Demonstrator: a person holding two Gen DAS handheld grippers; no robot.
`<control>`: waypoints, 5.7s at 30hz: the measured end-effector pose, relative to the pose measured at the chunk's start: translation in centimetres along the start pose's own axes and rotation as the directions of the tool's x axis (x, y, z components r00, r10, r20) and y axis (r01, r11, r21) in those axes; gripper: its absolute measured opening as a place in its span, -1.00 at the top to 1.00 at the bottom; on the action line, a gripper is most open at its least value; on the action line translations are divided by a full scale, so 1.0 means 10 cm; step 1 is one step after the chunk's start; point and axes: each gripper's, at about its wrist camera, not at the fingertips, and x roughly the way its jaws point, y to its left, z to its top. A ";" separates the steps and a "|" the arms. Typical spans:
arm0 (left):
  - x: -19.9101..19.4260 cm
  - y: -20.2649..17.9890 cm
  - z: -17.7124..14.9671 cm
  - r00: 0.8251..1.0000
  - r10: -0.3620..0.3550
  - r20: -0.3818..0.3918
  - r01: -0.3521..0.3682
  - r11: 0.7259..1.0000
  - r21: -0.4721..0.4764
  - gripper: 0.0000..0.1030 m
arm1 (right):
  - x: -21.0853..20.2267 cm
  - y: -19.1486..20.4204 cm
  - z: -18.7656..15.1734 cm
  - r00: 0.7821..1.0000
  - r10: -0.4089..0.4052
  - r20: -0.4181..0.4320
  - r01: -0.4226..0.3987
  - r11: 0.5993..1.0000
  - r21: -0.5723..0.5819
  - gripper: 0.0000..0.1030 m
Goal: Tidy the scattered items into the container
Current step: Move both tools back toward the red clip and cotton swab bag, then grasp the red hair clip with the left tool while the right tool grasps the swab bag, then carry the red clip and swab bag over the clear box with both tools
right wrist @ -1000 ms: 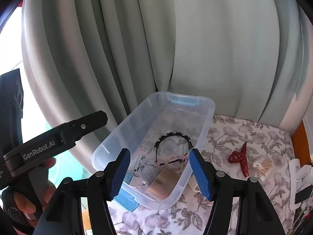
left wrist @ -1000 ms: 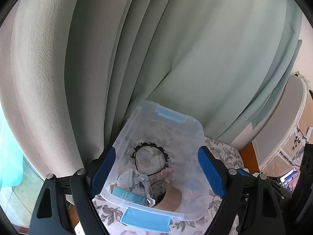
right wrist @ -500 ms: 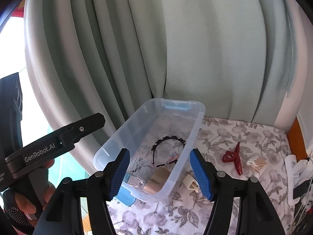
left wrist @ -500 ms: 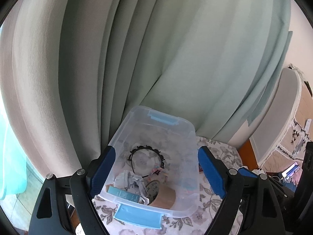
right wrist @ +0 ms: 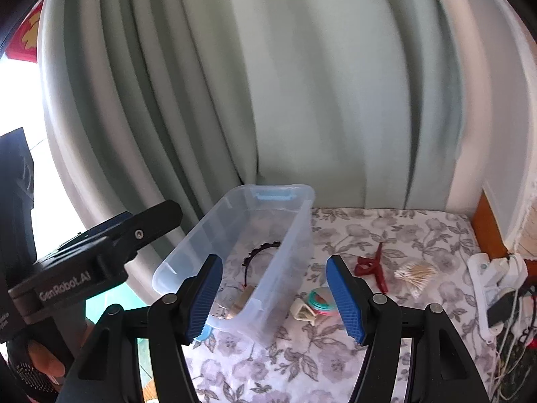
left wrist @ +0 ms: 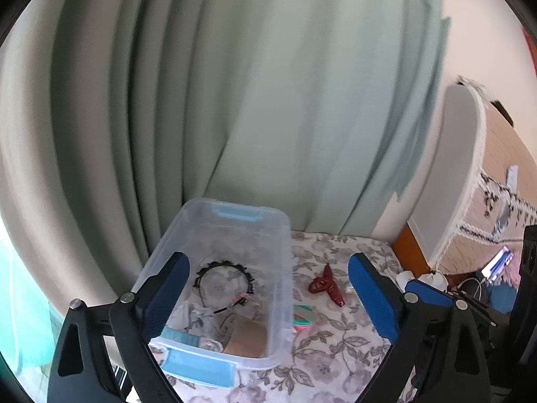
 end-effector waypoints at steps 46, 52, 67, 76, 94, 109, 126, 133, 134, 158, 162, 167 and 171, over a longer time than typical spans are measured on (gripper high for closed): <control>1.07 -1.19 -0.70 0.968 -0.025 -0.249 0.037 0.998 0.041 -0.89 | -0.05 -1.75 -0.71 0.980 -0.137 -0.141 0.170 0.950 0.262 -0.67; 1.34 -1.20 -0.85 0.947 -0.004 -0.320 0.014 1.000 0.027 -0.89 | 0.17 -1.85 -0.82 0.971 -0.137 -0.197 0.187 0.947 0.262 -0.67; 2.27 -1.25 -0.85 0.910 -0.049 -0.413 0.054 0.999 0.000 -0.89 | 0.85 -2.22 -0.88 0.936 -0.165 -0.310 0.247 0.937 0.248 -0.67; 2.86 -1.15 -0.89 0.890 -0.034 -0.455 0.033 0.999 -0.010 -0.87 | 1.34 -2.40 -0.83 0.920 -0.176 -0.349 0.266 0.936 0.230 -0.67; 3.54 -1.02 -1.11 0.853 -0.046 -0.520 0.028 0.999 -0.044 -0.58 | 2.11 -2.54 -0.80 0.890 -0.215 -0.402 0.280 0.954 0.111 -0.67; 3.68 -1.05 -1.09 0.860 -0.025 -0.509 0.014 1.000 -0.025 -0.30 | 2.32 -2.57 -0.66 0.901 -0.243 -0.359 0.285 0.956 0.067 -0.71; 3.64 -1.11 -1.05 0.869 -0.014 -0.495 0.011 1.000 -0.008 -0.05 | 2.21 -2.65 -0.67 0.907 -0.243 -0.345 0.290 0.953 0.093 0.17; 3.53 -0.99 -1.04 0.874 -0.013 -0.487 0.010 1.000 -0.008 -0.01 | 2.10 -2.64 -0.67 0.919 -0.239 -0.313 0.287 0.951 0.118 0.30; 3.51 -0.98 -1.04 0.874 -0.014 -0.485 0.008 1.000 -0.013 -0.01 | 2.08 -2.64 -0.66 0.920 -0.240 -0.310 0.288 0.950 0.120 0.31; 2.62 -1.12 -0.81 0.902 -0.057 -0.427 0.047 0.998 -0.033 -0.01 | 0.98 -2.26 -0.45 0.950 -0.248 -0.191 0.284 0.940 0.191 0.47; 2.29 -1.13 -0.66 0.922 -0.075 -0.379 0.068 0.997 -0.032 -0.01 | 0.69 -2.10 -0.35 0.957 -0.255 -0.142 0.279 0.941 0.193 0.48; 1.91 -1.09 -0.49 0.943 -0.098 -0.318 0.090 0.995 -0.038 -0.01 | 0.32 -1.86 -0.24 0.962 -0.263 -0.076 0.272 0.945 0.183 0.48; 1.58 -1.01 -0.39 0.956 -0.113 -0.270 0.102 0.993 -0.052 -0.01 | 0.04 -1.65 -0.15 0.965 -0.260 -0.018 0.259 0.950 0.174 0.48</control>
